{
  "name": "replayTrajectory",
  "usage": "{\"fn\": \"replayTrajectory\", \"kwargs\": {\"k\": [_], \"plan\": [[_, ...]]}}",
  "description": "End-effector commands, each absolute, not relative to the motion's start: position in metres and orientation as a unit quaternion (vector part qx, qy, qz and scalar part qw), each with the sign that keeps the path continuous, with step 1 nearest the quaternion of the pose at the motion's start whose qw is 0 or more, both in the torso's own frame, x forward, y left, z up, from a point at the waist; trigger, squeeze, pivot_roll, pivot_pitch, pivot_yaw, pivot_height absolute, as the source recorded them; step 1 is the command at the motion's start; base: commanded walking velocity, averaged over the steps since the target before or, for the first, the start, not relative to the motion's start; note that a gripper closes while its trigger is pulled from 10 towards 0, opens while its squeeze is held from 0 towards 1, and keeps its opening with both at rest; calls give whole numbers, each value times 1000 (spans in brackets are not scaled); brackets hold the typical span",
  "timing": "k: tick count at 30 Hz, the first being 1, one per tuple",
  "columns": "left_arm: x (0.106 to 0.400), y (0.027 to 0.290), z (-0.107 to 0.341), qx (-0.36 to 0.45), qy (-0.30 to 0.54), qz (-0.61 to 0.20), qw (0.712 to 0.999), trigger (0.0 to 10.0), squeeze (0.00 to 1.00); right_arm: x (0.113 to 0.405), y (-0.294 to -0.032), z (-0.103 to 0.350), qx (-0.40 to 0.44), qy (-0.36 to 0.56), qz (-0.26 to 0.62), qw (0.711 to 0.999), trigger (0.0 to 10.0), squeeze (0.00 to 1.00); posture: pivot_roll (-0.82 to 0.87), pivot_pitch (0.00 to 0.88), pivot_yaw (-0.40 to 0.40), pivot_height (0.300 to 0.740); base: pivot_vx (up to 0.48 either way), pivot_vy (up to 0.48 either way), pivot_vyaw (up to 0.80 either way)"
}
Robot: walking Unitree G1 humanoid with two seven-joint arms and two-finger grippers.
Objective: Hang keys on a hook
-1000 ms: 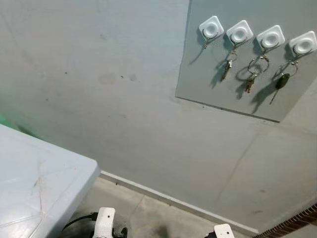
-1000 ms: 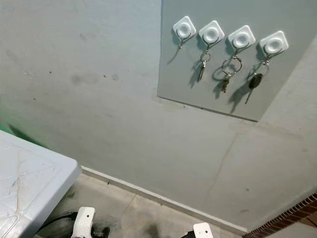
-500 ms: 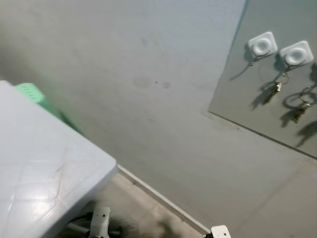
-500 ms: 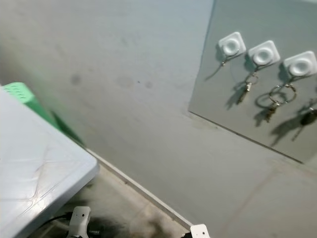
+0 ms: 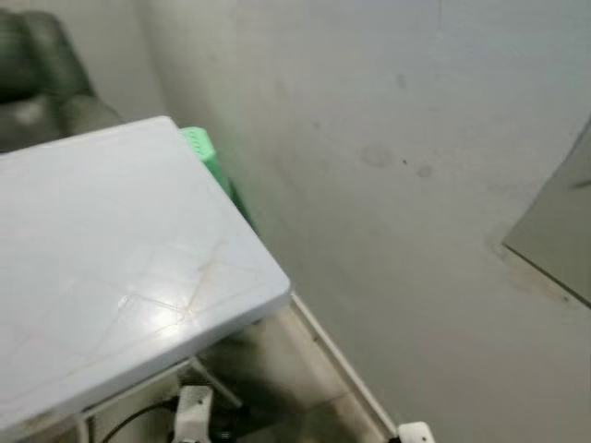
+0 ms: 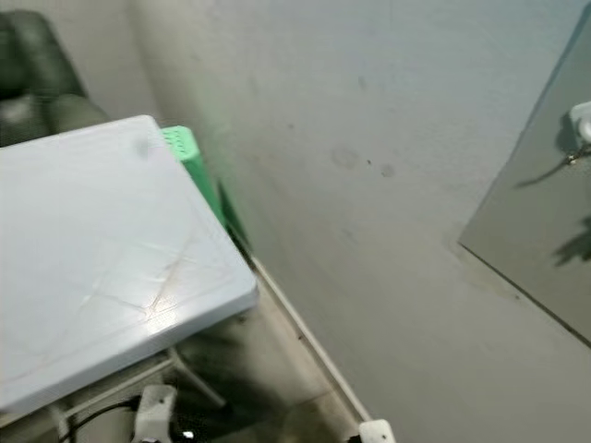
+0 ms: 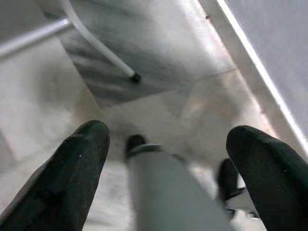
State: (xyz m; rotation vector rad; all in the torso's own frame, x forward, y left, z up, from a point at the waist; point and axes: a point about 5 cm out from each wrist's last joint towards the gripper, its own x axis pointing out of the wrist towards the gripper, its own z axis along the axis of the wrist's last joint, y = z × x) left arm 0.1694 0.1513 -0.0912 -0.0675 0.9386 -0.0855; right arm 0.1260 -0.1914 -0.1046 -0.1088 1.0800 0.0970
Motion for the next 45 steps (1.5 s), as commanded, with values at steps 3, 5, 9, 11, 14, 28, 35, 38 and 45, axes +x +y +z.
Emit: {"fn": "replayTrajectory", "kwargs": {"k": [3, 5, 9, 11, 14, 28, 35, 38, 45], "plan": [[167, 163, -92, -21, 458, -29, 888, 10000, 0, 128, -184, -105, -44, 514, 53, 855, 10000, 0, -33, 0, -34, 715, 0, 0, 800], [167, 163, -92, -20, 458, -29, 888, 10000, 0, 128, -184, -105, -45, 514, 53, 855, 10000, 0, -32, 0, -35, 715, 0, 0, 800], [167, 164, -92, -20, 458, -28, 888, 10000, 0, 128, -184, -105, -46, 515, 54, 854, 10000, 0, -31, 0, -34, 715, 0, 0, 800], [167, 164, -92, -20, 459, -28, 888, 10000, 0, 127, -185, -105, -48, 515, 55, 854, 10000, 0, -31, 0, -32, 715, 0, 0, 800], [167, 164, -92, -18, 460, -28, 887, 10000, 0, 126, -187, -105, -50, 517, 55, 853, 10000, 0, -30, 0, -31, 715, 0, 0, 800], [167, 165, -92, -20, 460, -24, 888, 10000, 0, 125, -188, -105, -56, 518, 59, 851, 10000, 0, -25, 0, -34, 715, 0, 0, 800], [166, 166, -92, -21, 461, -24, 887, 10000, 0, 125, -191, -105, -38, 515, 39, 855, 10000, 0, -26, 0, -34, 715, 0, 0, 457], [166, 166, -93, -22, 462, -23, 886, 10000, 0, 125, -191, -105, -39, 516, 42, 855, 10000, 0, -26, 0, -34, 715, 0, 0, 0], [166, 166, -93, -26, 462, -21, 886, 10000, 0, 123, -193, -106, -34, 519, 38, 853, 10000, 0, -26, 0, -34, 715, 0, 73, 0]]}}
